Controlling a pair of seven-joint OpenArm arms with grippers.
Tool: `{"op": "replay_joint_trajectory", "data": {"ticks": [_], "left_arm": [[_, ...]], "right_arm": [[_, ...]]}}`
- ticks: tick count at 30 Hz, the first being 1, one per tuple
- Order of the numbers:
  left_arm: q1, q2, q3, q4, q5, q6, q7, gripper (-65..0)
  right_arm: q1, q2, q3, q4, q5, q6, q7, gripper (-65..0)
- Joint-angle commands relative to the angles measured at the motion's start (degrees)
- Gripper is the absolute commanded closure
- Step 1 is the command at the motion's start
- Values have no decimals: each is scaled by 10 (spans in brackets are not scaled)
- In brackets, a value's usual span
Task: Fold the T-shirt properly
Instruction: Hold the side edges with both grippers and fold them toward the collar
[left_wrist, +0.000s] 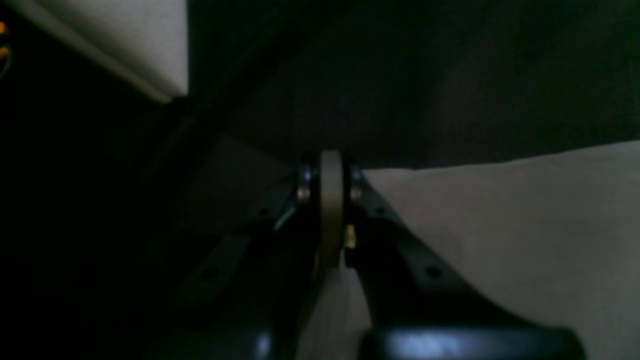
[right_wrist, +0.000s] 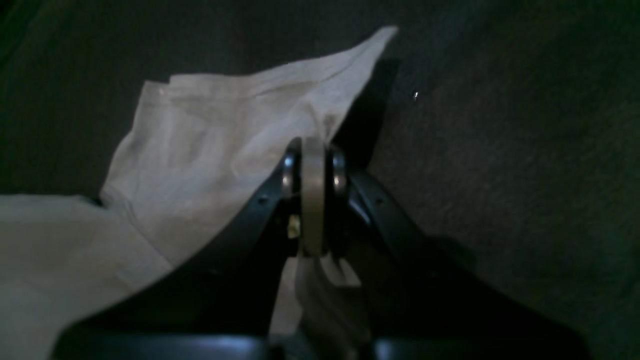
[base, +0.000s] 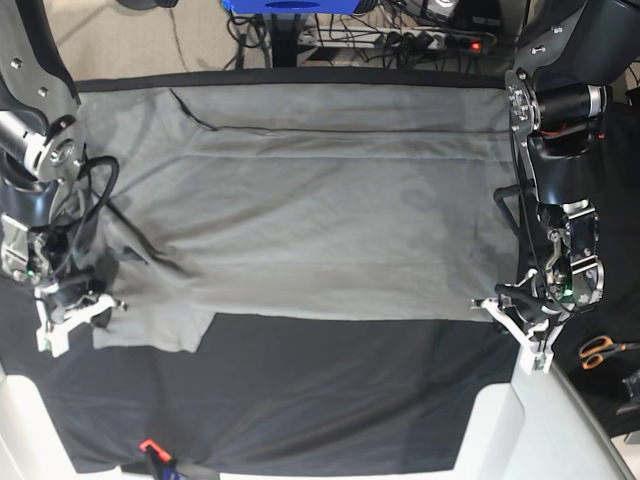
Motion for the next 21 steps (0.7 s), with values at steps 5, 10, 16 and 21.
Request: {"op": "replay_joint_trajectory", "data": {"ticks": [5,10,16,21], "left_arm": [[-16,-8,-2,11,-4,1,-10,0],[-16,-8,-2,18,-4,1,-10,0],[-16,-8,-2,20,-4,1,-10,0],[-16,-8,-2,21,-4,1,-10,0]], "right_arm": [[22,7,-64,41,8,4,15,0],[20,7,-131,53,9,-1,15,0],[23,8,-134,53,7,-1,25,0],[23,11,-135,48,6,-1,78,0]]}}
